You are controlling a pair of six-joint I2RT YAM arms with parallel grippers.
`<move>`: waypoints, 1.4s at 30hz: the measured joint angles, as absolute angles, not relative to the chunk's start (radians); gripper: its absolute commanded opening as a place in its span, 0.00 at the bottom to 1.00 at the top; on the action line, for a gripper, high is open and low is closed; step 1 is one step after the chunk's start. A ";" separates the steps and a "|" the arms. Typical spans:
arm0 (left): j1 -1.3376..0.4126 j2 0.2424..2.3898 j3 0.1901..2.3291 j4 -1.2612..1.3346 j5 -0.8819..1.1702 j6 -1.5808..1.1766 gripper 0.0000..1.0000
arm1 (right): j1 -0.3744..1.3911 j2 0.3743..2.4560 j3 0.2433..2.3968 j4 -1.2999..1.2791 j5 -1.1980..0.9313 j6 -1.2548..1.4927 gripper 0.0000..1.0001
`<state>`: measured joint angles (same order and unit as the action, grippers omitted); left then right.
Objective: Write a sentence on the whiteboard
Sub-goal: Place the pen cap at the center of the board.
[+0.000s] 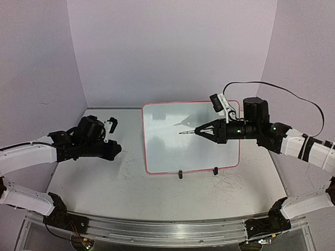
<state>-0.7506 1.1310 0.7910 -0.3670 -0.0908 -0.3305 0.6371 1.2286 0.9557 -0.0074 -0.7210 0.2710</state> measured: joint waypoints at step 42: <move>-0.749 1.672 0.726 -0.146 -0.459 -0.608 0.28 | 0.732 1.023 0.881 0.188 0.050 0.135 0.00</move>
<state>-0.7486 1.6722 0.7262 -0.1463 -0.4586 -0.6076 0.7322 1.0227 0.8814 0.1883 0.0497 0.1348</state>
